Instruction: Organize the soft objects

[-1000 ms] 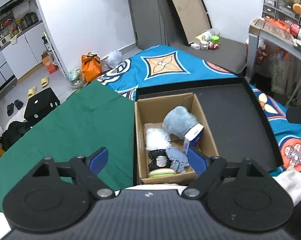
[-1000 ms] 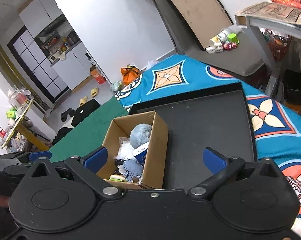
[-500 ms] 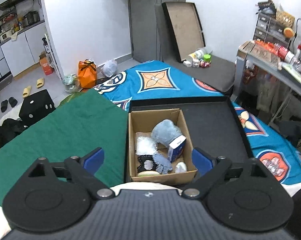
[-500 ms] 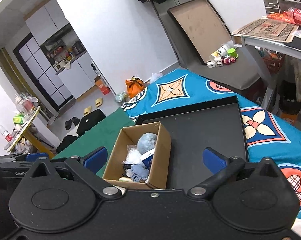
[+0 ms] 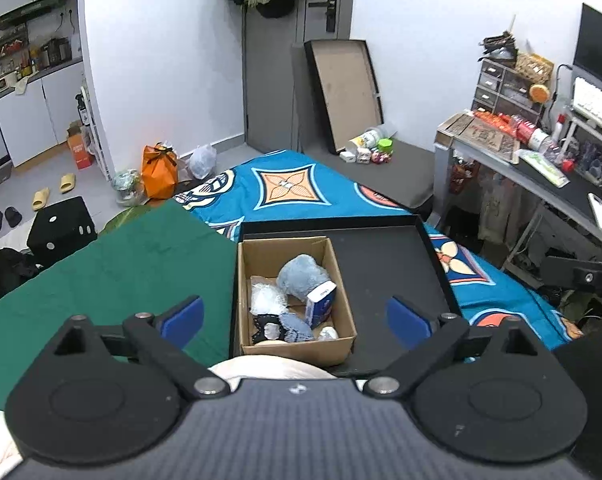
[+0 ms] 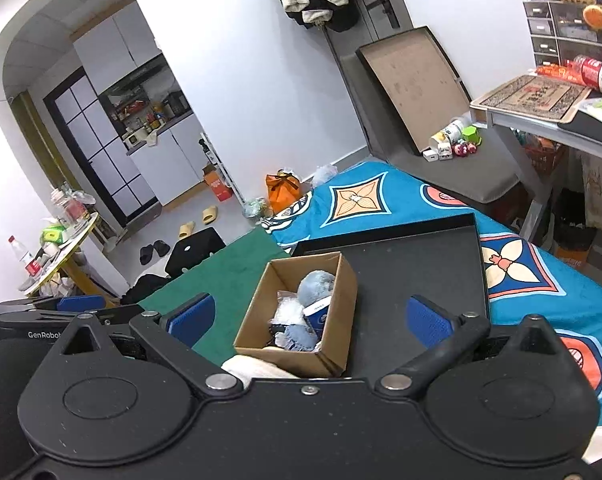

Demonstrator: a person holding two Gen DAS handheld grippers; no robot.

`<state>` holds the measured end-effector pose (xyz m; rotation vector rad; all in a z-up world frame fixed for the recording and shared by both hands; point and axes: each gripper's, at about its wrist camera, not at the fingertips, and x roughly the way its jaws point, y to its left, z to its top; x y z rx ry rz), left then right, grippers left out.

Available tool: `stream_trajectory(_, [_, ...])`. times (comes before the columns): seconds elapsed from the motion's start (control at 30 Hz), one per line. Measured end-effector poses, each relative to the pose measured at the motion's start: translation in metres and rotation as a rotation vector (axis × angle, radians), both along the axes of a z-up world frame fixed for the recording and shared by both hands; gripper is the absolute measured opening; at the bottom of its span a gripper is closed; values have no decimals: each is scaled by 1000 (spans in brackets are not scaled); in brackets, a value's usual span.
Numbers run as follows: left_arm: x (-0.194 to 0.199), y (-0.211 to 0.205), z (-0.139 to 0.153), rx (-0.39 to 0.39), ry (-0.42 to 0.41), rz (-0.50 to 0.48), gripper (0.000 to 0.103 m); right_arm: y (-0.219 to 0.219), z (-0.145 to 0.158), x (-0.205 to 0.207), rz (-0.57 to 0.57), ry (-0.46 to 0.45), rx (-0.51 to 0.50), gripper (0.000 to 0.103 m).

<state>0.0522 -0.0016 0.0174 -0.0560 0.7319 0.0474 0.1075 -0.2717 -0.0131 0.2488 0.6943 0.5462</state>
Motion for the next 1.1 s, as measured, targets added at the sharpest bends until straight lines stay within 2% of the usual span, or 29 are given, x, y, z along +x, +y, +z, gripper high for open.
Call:
stream_trajectory(0.23, [-24, 0, 10, -9, -38, 25, 98, -1, 12, -22, -12, -9, -18, 103])
stream_trajectory(0.57, [-54, -16, 20, -30, -73, -2, 98, -9, 25, -50, -48, -43, -55, 103])
stream_trajectory(1.1, [-71, -42, 31, -55, -125, 15, 98, -11, 41, -75, -36, -122, -88, 103])
